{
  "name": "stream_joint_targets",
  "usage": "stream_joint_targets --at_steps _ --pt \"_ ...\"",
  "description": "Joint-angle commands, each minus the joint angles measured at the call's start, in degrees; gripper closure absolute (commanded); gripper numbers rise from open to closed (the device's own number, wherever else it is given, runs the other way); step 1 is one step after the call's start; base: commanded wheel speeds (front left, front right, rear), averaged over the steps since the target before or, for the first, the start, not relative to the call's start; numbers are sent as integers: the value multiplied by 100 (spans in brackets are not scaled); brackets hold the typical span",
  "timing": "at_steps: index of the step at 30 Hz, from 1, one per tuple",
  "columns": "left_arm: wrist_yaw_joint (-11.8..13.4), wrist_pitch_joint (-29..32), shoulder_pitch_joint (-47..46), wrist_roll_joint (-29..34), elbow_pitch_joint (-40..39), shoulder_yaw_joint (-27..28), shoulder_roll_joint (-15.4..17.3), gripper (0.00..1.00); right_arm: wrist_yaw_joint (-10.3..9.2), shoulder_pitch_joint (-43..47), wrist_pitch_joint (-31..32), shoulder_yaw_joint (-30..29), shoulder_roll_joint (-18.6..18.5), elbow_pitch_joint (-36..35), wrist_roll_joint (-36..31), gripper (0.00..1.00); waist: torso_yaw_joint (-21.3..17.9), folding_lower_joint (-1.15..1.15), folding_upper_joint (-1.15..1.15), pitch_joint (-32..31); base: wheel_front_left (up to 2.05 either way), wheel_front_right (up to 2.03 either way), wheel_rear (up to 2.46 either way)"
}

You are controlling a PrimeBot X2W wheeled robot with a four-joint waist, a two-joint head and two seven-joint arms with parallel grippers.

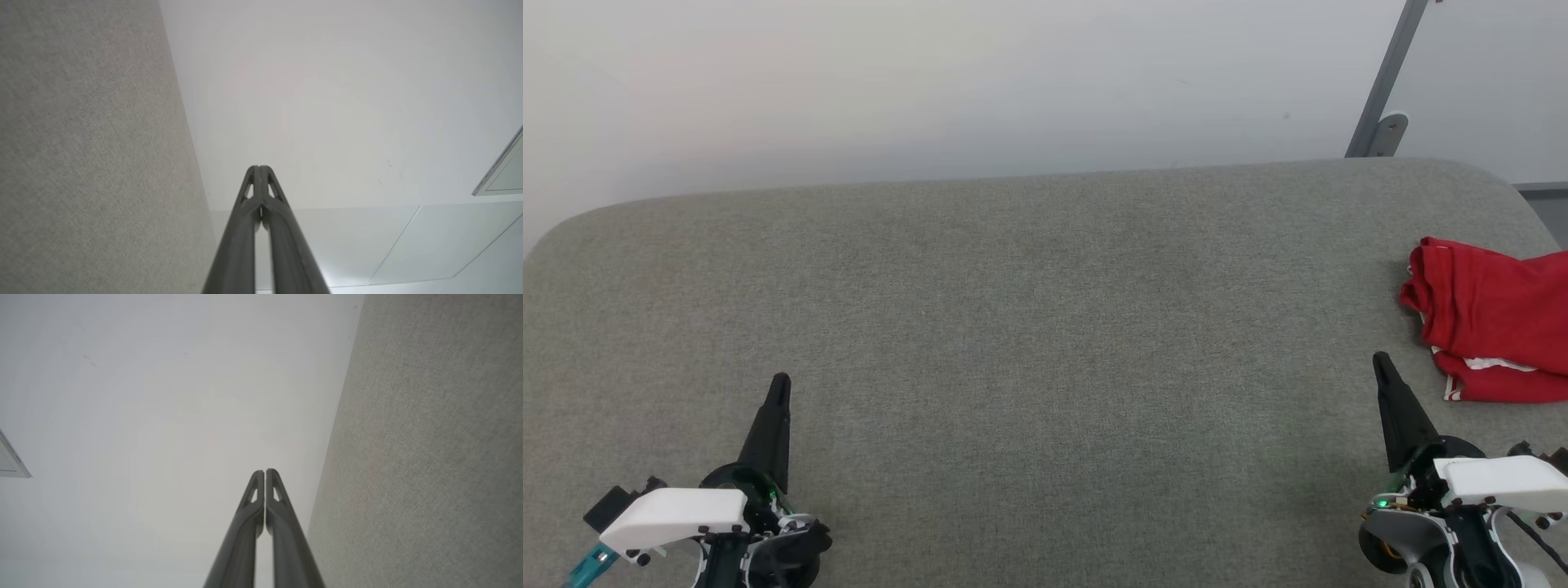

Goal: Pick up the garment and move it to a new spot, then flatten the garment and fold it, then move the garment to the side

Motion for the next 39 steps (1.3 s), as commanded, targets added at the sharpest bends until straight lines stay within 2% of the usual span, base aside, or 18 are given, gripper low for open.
stream_joint_targets --at_steps 1,39 --pt "-18 15 -72 -7 -2 15 1 100 -2 -27 7 -5 9 16 21 100 0 0 0 0 0 0 0" --pt "-18 18 -72 -1 -3 19 0 100 -2 -27 6 -2 9 16 21 100 0 0 0 0 0 0 0"
